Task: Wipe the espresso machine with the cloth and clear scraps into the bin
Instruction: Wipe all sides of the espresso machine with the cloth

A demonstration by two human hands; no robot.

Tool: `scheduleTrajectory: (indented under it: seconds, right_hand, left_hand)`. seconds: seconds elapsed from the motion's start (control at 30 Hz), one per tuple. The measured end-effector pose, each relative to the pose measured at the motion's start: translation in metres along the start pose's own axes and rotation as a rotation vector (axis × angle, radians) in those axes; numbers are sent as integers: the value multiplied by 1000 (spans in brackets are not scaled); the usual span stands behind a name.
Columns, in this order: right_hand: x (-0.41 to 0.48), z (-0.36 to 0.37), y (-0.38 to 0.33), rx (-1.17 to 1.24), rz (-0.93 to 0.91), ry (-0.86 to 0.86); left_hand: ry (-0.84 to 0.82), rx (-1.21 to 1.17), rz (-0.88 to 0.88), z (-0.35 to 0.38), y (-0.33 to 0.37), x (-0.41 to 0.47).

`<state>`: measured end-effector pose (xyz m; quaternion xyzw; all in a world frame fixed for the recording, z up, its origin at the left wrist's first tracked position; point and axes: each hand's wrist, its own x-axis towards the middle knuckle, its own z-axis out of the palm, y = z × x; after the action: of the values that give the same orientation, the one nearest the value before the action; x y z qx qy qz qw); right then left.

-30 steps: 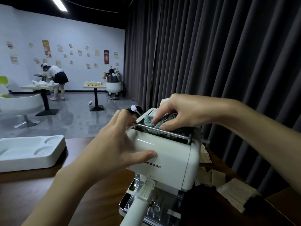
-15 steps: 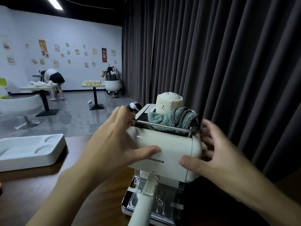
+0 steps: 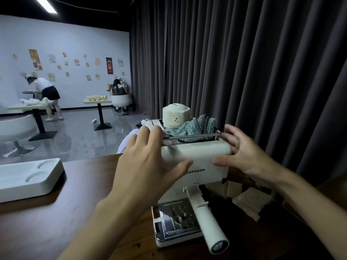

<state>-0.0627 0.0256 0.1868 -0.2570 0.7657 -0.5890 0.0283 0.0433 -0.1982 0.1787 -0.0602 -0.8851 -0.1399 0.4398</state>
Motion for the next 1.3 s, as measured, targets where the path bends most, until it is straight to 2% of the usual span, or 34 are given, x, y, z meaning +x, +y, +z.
scheduleTrajectory:
  seconds: [0.1, 0.23, 0.33, 0.4, 0.53, 0.7, 0.87, 1.17, 1.23, 1.3]
  right_hand:
    - [5, -17, 6, -9, 12, -20]
    - [-3, -15, 16, -127, -43, 60]
    - [-12, -7, 22, -135, -62, 155]
    - [-13, -3, 23, -132, -77, 196]
    - [-8, -3, 22, -107, -111, 242]
    - [15, -19, 25, -46, -95, 170]
    - [40, -38, 32, -17, -20, 92]
    - [51, -66, 31, 28, 50, -11]
    - [53, -67, 11, -2, -8, 17]
    - [57, -58, -16, -127, -99, 73]
  left_hand:
    - [-73, -126, 67, 0, -5, 4]
    - [-259, -507, 27, -7, -41, 9]
    - [-399, -500, 14, -7, -69, 19]
    - [-434, -469, 36, -4, -79, 27]
    - [-372, -438, 70, 2, -83, 29]
    - [-307, -460, 171, 16, -64, 25]
    - [-173, -362, 225, 41, -36, 33]
    - [-136, -226, 262, 51, -12, 42]
    - [-165, -256, 256, 43, -18, 50]
    - [-118, -340, 187, 39, -28, 67]
